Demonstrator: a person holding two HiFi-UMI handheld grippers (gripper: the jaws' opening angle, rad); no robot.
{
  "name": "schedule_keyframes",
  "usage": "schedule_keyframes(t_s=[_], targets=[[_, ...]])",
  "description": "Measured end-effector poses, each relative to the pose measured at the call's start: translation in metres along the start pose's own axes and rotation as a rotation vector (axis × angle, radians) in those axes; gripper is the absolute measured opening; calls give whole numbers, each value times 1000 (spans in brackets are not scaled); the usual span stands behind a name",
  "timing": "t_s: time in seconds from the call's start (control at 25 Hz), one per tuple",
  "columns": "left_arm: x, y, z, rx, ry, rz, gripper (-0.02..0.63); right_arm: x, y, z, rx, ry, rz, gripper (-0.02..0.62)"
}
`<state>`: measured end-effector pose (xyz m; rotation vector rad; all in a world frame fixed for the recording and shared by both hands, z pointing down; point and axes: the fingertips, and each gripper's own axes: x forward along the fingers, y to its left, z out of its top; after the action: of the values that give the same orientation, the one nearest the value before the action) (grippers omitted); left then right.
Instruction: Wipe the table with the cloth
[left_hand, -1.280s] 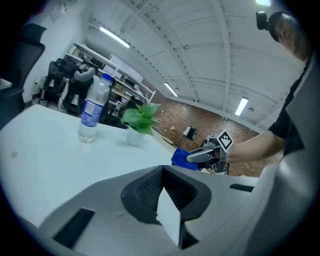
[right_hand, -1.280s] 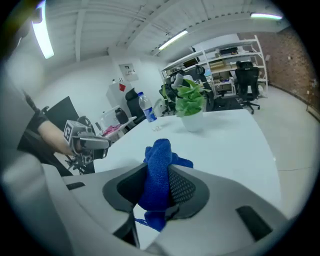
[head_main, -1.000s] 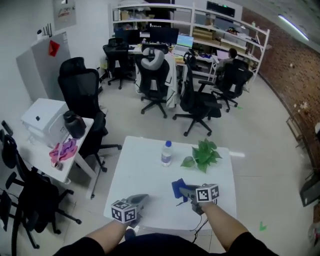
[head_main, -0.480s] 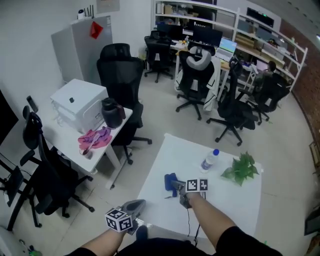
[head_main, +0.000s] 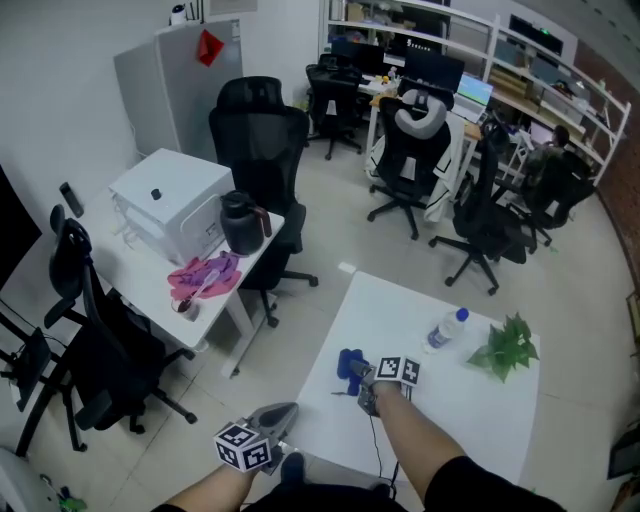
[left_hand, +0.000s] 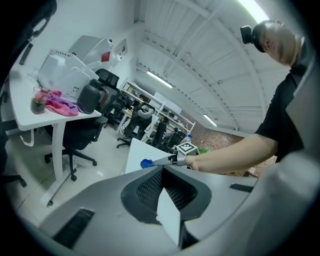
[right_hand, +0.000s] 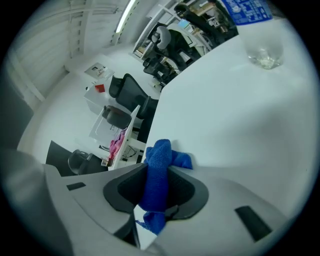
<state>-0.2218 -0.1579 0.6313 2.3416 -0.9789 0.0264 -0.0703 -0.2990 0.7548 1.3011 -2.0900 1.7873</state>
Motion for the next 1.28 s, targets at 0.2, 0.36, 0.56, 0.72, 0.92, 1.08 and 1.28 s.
schedule_keyframes(t_s=[0.2, 0.36, 0.56, 0.72, 0.92, 1.08, 1.28], targets=[[-2, 13, 0, -13, -3, 7, -5, 14, -5, 30, -1, -54, -31, 109], [-8, 16, 0, -19, -5, 14, -5, 21, -14, 64, -36, -75, -83, 109], [-8, 14, -4, -14, 0, 18, -5, 10, -6, 64, -68, -68, -75, 109], [1, 7, -3, -13, -6, 1, -5, -10, 2, 18, -44, -46, -34, 109], [17, 0, -3, -15, 1, -26, -5, -4, -10, 14, -24, -57, -43, 109], [20, 1, -6, -18, 11, -26, -5, 12, -16, 53, -39, -95, -69, 107], [17, 4, -7, -23, 13, -14, -5, 20, -21, 84, -76, -107, -110, 107]])
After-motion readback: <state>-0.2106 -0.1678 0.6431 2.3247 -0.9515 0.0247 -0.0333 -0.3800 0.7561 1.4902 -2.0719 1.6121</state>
